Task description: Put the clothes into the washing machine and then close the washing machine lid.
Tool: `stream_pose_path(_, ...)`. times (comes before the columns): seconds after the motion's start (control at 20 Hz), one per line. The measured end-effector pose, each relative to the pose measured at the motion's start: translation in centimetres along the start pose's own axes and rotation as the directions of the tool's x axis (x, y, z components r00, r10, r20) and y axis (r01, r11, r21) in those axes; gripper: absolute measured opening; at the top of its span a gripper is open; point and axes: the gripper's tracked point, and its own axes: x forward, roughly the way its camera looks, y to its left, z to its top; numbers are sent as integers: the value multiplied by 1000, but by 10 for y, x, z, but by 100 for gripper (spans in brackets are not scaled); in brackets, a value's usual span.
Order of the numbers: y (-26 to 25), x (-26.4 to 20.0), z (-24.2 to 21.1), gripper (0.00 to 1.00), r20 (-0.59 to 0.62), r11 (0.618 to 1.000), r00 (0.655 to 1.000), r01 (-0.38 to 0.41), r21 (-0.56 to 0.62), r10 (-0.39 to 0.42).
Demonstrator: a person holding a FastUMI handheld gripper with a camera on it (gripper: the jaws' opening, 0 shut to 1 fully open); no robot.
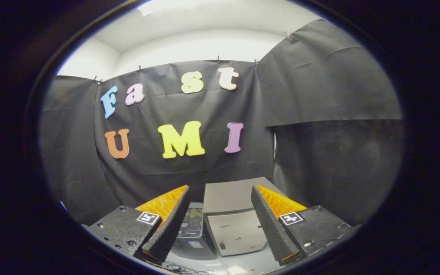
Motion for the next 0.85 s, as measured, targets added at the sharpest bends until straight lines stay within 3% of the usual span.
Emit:
stream_pose_path(0.3,-51,-43,-4,99,60,1000,998,21,-7,-20)
stream_pose_path(0.45,-54,-53,-8,99,56,1000,998,-11,15,10)
stream_pose_path(0.85,-79,-79,-22,99,44,1000,999,3,-16,-3)
